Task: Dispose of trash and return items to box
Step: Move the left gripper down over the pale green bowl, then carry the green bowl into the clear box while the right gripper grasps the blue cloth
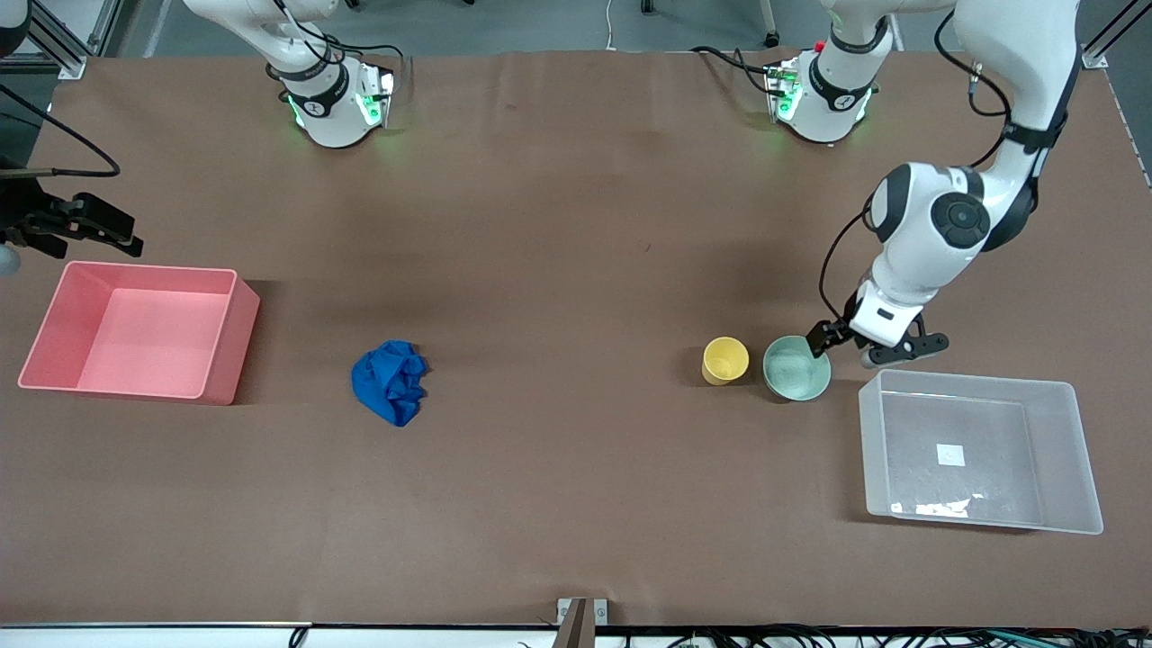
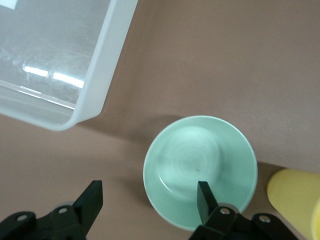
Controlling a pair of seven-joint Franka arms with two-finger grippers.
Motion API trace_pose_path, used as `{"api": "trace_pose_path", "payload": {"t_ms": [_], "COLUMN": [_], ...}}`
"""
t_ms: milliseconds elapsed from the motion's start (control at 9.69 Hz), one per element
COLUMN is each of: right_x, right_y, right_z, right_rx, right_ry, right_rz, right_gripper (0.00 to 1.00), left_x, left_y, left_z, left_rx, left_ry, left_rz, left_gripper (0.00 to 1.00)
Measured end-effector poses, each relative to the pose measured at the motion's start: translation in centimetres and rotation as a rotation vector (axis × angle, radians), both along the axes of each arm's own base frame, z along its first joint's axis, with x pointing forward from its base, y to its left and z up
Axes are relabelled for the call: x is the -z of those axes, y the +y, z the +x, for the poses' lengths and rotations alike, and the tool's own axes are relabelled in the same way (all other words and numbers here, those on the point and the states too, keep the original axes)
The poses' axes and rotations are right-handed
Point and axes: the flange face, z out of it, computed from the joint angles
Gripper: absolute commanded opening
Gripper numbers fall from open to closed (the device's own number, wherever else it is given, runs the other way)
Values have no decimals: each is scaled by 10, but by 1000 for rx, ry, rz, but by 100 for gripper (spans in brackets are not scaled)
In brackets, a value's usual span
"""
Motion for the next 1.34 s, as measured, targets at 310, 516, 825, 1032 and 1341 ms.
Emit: {"api": "trace_pose_path", "payload": {"t_ms": [310,516,825,1032,1341], "right_x": [1,3,15,41,135], "right_y": [0,0,13,35,85], "right_z": [0,1,10,29,74], "right_rx": [0,2,6,13,-26], "right_ry": [2,1,-14,-25,-38], "right_rz": [0,0,-2,-4,-5], "right_gripper": [94,94,94,94,94], "left_x": [38,46,40,9,-89], "left_y": [9,5,1,0,2], "left_z": [0,0,8,27,67], "left_rx": [-59,-87,-87,-88,-72], "left_ry": [19,32,14,-29,-24], "left_rz": [-23,-32,-38,-38,-7], "left_gripper": [31,8,0,0,0]}}
